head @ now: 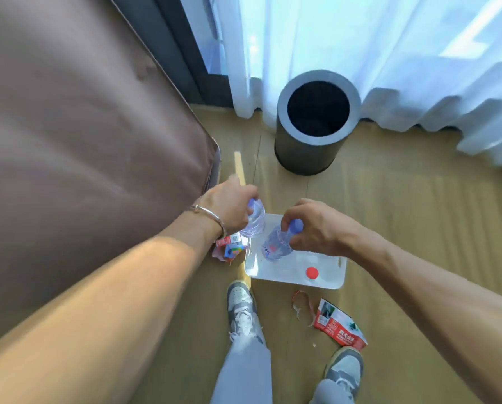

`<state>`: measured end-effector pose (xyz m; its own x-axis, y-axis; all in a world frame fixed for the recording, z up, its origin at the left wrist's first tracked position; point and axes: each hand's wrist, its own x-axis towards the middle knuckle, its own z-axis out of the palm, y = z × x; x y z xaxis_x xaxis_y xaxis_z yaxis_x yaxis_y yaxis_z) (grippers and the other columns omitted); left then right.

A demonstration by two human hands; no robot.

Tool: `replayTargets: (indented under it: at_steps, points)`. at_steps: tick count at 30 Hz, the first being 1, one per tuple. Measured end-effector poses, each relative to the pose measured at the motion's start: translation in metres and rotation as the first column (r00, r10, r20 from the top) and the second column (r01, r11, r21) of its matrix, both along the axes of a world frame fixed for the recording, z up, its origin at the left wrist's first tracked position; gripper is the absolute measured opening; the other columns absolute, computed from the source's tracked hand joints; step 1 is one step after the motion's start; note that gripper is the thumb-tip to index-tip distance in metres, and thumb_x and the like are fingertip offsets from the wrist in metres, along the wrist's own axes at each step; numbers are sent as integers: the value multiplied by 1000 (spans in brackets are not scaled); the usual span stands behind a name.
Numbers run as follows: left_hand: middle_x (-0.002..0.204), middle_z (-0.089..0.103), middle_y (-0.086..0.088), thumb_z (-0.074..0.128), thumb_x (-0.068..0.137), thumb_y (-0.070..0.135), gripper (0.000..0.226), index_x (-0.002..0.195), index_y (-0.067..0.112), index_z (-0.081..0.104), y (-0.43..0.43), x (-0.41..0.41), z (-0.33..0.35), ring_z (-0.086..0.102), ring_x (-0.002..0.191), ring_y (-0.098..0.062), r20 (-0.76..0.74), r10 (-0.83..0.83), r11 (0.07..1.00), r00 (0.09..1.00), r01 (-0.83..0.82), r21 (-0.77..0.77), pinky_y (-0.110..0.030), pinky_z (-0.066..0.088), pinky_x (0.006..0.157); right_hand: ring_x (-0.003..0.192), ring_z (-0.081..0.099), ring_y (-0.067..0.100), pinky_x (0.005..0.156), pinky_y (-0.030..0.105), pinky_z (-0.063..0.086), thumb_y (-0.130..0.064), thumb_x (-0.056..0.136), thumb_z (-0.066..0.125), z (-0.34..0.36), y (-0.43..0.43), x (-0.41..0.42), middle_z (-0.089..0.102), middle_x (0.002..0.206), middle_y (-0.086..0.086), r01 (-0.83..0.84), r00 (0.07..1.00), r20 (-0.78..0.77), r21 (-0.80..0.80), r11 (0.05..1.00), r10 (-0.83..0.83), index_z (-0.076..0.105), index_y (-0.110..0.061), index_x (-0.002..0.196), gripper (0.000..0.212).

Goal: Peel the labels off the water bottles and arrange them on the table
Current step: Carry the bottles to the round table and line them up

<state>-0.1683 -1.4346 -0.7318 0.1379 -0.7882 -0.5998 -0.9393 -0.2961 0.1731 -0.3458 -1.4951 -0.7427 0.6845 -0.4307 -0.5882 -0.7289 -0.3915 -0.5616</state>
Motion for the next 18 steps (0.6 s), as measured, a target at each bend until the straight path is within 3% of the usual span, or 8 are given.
replayTargets:
  at_steps: [2,7,12,15,18]
  points:
    - [111,41,-9,52,99,22,36,135,22,53,-9,0,62,58,104,-33,21,-2,1000,1000,3,-24,-32,43,87,96,54,21,78,31,48,-18,83,69,61,-16,-8,52,111,2,-4,1000,4,-48,999,4,68,-22,108,25]
    - [135,45,-10,54,97,24,36,134,25,49,-27,-13,236,56,111,-29,129,-64,995,990,73,-69,-35,49,89,98,49,15,75,27,41,-26,85,65,235,-49,-31,47,107,-5,-3,1000,6,-189,982,4,65,-24,111,26]
    - [120,51,-9,39,101,17,23,120,9,50,-35,-54,416,54,111,-29,321,-203,954,925,261,-150,-32,44,84,95,59,22,69,28,42,-30,85,62,417,-60,-56,60,110,3,86,996,48,-368,926,-74,65,-15,100,22]
    - [100,52,-5,36,100,13,21,112,5,52,-34,-81,514,56,102,-26,394,-238,919,888,337,-205,-38,49,86,66,61,19,58,26,43,-30,85,59,516,-60,-76,65,98,3,167,985,112,-430,887,-131,63,-20,93,14]
    - [107,55,-8,36,100,12,22,115,4,50,-36,-106,586,54,92,-24,418,-203,893,886,343,-293,-35,48,77,48,64,17,57,22,50,-26,82,56,593,-61,-101,71,75,4,244,968,170,-467,850,-185,69,-16,89,18]
